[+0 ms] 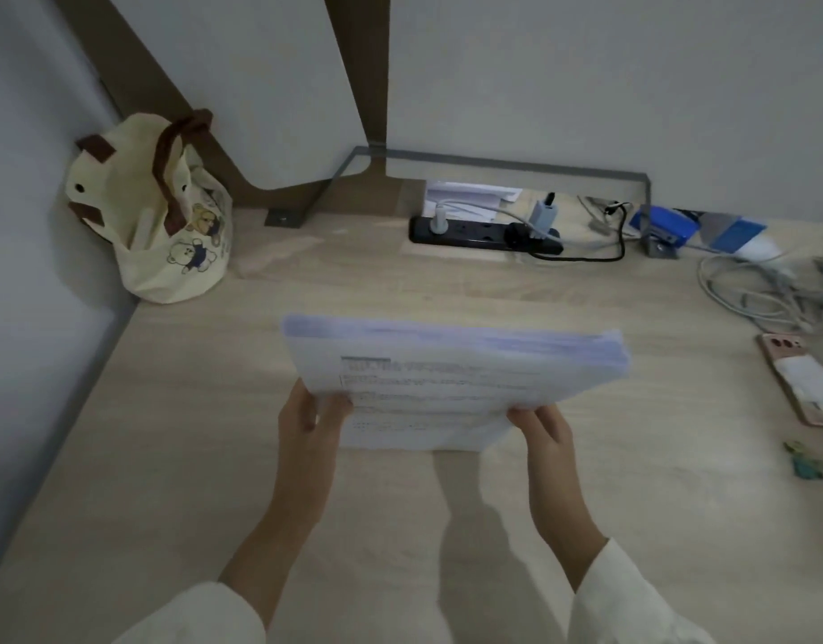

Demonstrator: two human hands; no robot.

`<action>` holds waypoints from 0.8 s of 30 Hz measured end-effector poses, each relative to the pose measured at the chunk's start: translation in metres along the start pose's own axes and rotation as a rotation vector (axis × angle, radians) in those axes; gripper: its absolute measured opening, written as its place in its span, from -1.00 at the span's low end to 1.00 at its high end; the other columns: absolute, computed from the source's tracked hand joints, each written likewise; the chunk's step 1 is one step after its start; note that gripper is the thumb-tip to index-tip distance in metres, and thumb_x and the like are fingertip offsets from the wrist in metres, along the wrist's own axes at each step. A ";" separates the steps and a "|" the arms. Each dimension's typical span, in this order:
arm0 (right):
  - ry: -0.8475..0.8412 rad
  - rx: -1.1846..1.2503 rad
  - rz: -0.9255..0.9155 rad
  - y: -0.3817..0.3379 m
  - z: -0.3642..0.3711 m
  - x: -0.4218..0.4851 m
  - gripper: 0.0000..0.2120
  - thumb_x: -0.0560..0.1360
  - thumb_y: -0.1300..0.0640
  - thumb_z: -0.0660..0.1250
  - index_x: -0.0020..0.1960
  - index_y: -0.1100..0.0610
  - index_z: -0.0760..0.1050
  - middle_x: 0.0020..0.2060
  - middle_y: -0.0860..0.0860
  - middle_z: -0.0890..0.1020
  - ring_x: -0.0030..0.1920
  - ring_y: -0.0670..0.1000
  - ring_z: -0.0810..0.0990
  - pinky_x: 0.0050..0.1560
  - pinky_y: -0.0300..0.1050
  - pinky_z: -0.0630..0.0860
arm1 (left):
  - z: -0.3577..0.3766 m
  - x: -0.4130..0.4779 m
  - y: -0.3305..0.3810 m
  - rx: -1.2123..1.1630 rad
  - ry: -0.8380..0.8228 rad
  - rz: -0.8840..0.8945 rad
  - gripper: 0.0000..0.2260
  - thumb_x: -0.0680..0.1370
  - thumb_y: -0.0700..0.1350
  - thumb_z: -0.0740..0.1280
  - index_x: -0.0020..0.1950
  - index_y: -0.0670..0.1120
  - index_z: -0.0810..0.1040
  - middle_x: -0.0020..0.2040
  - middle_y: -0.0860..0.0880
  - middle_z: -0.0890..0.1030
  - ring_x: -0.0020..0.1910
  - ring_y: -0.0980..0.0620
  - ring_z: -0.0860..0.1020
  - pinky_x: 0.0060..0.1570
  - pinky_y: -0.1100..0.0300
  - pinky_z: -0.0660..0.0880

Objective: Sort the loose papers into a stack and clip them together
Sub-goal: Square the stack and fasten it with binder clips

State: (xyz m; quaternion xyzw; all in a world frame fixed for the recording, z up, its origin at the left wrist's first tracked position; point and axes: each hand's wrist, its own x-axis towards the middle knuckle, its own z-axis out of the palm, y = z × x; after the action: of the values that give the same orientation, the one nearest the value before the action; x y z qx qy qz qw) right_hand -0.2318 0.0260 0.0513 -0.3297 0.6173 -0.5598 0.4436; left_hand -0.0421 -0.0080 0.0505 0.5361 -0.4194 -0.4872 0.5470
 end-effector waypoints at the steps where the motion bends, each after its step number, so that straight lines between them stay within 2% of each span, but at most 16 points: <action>1: 0.012 0.000 -0.011 -0.002 0.000 0.000 -0.76 0.51 0.34 0.17 -0.04 0.07 0.53 -0.16 -0.05 0.60 -0.12 -0.18 0.55 -0.13 -0.37 0.46 | 0.001 0.000 0.002 0.002 0.004 0.005 -0.72 0.44 -0.40 0.26 -0.11 -0.01 0.52 -0.27 0.25 0.64 -0.24 0.34 0.55 -0.24 0.47 0.45; 3: 0.045 0.021 -0.070 -0.008 -0.001 0.002 -0.75 0.50 0.36 0.16 -0.10 0.08 0.54 -0.21 -0.09 0.60 -0.19 -0.24 0.54 -0.20 -0.47 0.46 | 0.003 0.001 0.008 0.006 0.012 0.027 -0.65 0.46 -0.49 0.20 -0.16 -0.02 0.51 -0.31 0.26 0.63 -0.28 0.36 0.53 -0.28 0.48 0.43; 5: 0.053 0.031 -0.097 -0.012 -0.003 0.004 -0.74 0.50 0.35 0.16 -0.12 0.08 0.55 -0.23 -0.11 0.61 -0.18 -0.22 0.54 -0.18 -0.45 0.47 | 0.004 0.000 0.011 0.015 0.009 0.043 -0.68 0.44 -0.46 0.23 -0.18 -0.01 0.51 -0.32 0.27 0.63 -0.29 0.37 0.53 -0.29 0.49 0.42; 8: 0.017 0.006 -0.008 -0.001 -0.004 0.005 -0.73 0.52 0.29 0.18 -0.12 -0.03 0.56 -0.19 -0.16 0.64 -0.10 -0.16 0.56 -0.08 -0.29 0.46 | 0.004 -0.002 0.004 0.071 -0.036 -0.011 -0.75 0.43 -0.35 0.28 -0.13 0.02 0.53 -0.28 0.31 0.64 -0.26 0.40 0.55 -0.27 0.50 0.42; 12: 0.027 -0.026 0.031 0.007 -0.007 0.006 -0.72 0.52 0.29 0.19 -0.11 -0.03 0.57 -0.23 -0.20 0.67 -0.16 -0.24 0.57 -0.06 -0.20 0.44 | 0.006 -0.001 0.024 0.066 -0.111 0.047 -0.74 0.38 -0.13 0.30 0.05 -0.01 0.52 -0.14 0.29 0.66 -0.13 0.33 0.59 -0.19 0.48 0.45; 15: 0.036 -0.022 0.033 0.006 -0.007 0.007 -0.73 0.51 0.32 0.18 -0.11 0.01 0.57 -0.26 -0.22 0.67 -0.20 -0.28 0.56 -0.08 -0.22 0.44 | 0.014 0.003 0.064 0.085 -0.016 0.163 -0.85 0.39 0.06 0.29 -0.12 0.03 0.47 -0.30 0.31 0.60 -0.30 0.35 0.55 -0.35 0.51 0.40; 16: 0.035 -0.024 0.039 0.007 -0.007 0.006 -0.73 0.51 0.32 0.18 -0.11 0.01 0.57 -0.25 -0.21 0.68 -0.19 -0.27 0.57 -0.07 -0.22 0.44 | 0.017 0.004 0.076 0.090 0.039 0.190 -0.83 0.40 0.10 0.25 -0.19 0.02 0.44 -0.35 0.29 0.58 -0.36 0.34 0.53 -0.40 0.51 0.37; 18: 0.032 -0.025 0.048 0.007 -0.006 0.006 -0.73 0.52 0.31 0.18 -0.09 0.00 0.57 -0.19 -0.15 0.67 -0.11 -0.19 0.57 -0.04 -0.20 0.44 | 0.021 0.006 0.087 0.075 0.110 0.194 -0.80 0.46 0.07 0.19 -0.24 -0.03 0.45 -0.41 0.21 0.55 -0.41 0.30 0.49 -0.43 0.50 0.35; 20: 0.030 -0.030 0.045 0.007 -0.006 0.007 -0.73 0.52 0.31 0.18 -0.07 0.00 0.57 -0.12 -0.11 0.65 -0.05 -0.11 0.56 -0.02 -0.17 0.44 | 0.023 0.009 0.090 0.050 0.095 0.170 -0.84 0.54 -0.07 0.19 -0.18 -0.06 0.48 -0.40 0.18 0.53 -0.42 0.28 0.47 -0.43 0.48 0.35; 22: 0.022 -0.038 0.045 0.006 -0.006 0.008 -0.73 0.52 0.30 0.18 -0.06 -0.01 0.57 -0.11 -0.12 0.65 -0.05 -0.12 0.56 -0.03 -0.17 0.44 | 0.022 0.013 0.091 0.040 0.049 0.152 -0.87 0.57 -0.18 0.16 -0.10 -0.07 0.49 -0.37 0.21 0.55 -0.39 0.29 0.48 -0.39 0.46 0.38; 24: 0.011 -0.050 0.044 0.006 -0.006 0.008 -0.73 0.52 0.29 0.18 -0.06 -0.02 0.57 -0.16 -0.16 0.68 -0.08 -0.20 0.57 -0.03 -0.19 0.44 | 0.020 0.016 0.097 0.078 0.007 0.207 -0.87 0.52 -0.15 0.17 -0.05 -0.05 0.49 -0.27 0.19 0.58 -0.28 0.28 0.52 -0.27 0.45 0.41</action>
State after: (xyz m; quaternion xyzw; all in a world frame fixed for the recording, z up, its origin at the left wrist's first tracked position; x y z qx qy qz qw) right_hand -0.2401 0.0221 0.0441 -0.3241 0.6406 -0.5360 0.4442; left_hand -0.0513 -0.0318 0.1471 0.5125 -0.4891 -0.4096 0.5747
